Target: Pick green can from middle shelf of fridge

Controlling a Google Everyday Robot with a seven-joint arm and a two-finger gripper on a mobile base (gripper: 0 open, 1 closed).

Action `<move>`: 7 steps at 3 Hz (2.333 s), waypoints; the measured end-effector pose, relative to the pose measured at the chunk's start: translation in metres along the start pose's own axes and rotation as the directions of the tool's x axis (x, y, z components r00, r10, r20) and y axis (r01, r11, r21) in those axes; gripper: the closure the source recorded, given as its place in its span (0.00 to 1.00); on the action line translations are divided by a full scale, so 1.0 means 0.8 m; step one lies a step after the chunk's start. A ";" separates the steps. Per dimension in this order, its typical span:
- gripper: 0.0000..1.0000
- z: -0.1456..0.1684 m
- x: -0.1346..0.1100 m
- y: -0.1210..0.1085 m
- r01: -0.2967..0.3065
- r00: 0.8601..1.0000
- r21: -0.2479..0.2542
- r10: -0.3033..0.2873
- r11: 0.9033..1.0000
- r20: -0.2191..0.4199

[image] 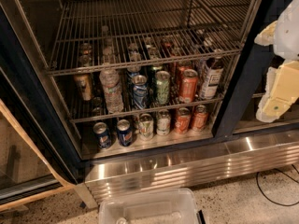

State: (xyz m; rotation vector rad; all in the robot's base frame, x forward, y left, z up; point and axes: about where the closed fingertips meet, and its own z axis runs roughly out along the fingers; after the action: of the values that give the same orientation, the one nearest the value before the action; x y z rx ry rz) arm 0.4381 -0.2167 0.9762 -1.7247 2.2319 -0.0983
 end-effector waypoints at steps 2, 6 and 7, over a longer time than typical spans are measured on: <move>0.00 0.002 -0.002 -0.004 -0.008 1.000 0.021 0.007 1.000 0.029; 0.00 0.038 -0.018 -0.022 -0.040 0.970 0.079 0.019 0.996 0.242; 0.00 0.051 -0.039 -0.023 -0.023 0.955 0.088 -0.004 0.996 0.296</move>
Offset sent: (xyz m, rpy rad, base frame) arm 0.0087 0.0005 -0.0069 0.0591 -0.0429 -0.0096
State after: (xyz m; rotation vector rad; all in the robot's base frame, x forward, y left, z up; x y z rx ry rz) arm 0.4741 -0.1866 0.9488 -1.5659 1.9865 0.0578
